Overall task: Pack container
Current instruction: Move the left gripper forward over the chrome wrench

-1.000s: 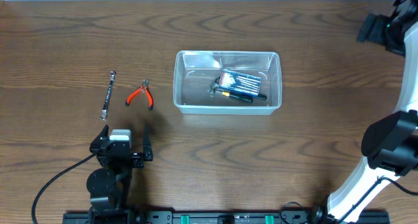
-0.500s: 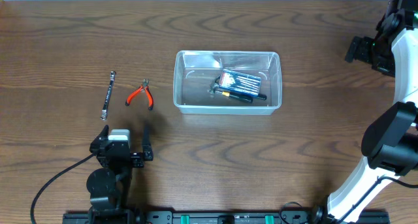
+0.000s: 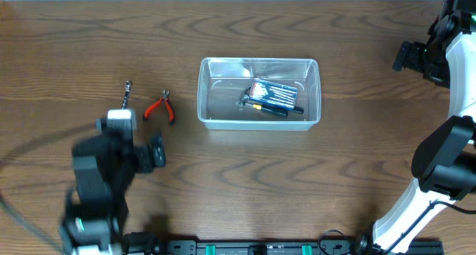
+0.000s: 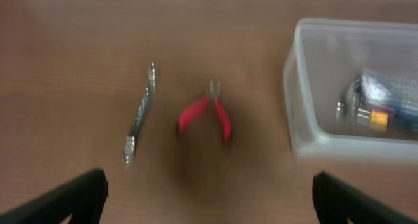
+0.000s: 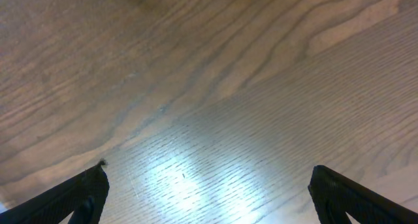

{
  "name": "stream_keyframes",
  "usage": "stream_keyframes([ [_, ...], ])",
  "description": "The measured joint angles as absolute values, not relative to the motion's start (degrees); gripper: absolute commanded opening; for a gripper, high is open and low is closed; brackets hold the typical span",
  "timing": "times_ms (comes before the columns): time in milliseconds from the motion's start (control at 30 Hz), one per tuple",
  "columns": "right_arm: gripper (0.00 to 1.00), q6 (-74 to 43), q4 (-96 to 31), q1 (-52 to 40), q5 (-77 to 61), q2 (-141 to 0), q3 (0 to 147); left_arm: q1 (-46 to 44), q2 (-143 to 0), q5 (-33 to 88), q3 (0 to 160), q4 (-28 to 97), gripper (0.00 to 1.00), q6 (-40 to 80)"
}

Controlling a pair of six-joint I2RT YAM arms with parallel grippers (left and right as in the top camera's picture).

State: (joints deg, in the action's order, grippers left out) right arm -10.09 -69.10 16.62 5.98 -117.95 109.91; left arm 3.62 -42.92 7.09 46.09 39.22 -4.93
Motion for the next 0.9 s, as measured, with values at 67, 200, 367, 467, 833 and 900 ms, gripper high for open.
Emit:
stream_keyframes([
  [67, 0.99, -10.09, -69.1, 16.62, 5.98, -117.95, 109.89, 3.62, -52.38, 7.14, 55.24, 45.01, 0.98, -5.8],
  [200, 0.99, -10.11, -69.1, 16.62, 5.96, -117.93, 109.84, 3.62, -66.65, 7.31, 69.08, 50.83, 0.98, -6.48],
  [367, 0.99, -10.09, -69.08, 16.62, 5.98, -117.93, 109.84, 5.89, -76.53, 5.89, 77.01, 52.69, 0.98, -4.12],
  [467, 0.99, -10.09, -69.1, 16.62, 5.98, -117.95, 109.84, 10.61, -81.41, 5.48, 81.34, 58.04, 0.98, -2.5],
  [833, 0.99, -10.09, -69.08, 16.62, 6.0, -117.93, 109.84, 19.62, -91.77, 5.19, 85.78, 66.04, 0.98, -4.38],
  [900, 0.99, -10.11, -69.08, 16.62, 6.0, -117.95, 109.84, 19.42, -93.36, 5.67, 86.7, 66.92, 0.98, -5.1],
])
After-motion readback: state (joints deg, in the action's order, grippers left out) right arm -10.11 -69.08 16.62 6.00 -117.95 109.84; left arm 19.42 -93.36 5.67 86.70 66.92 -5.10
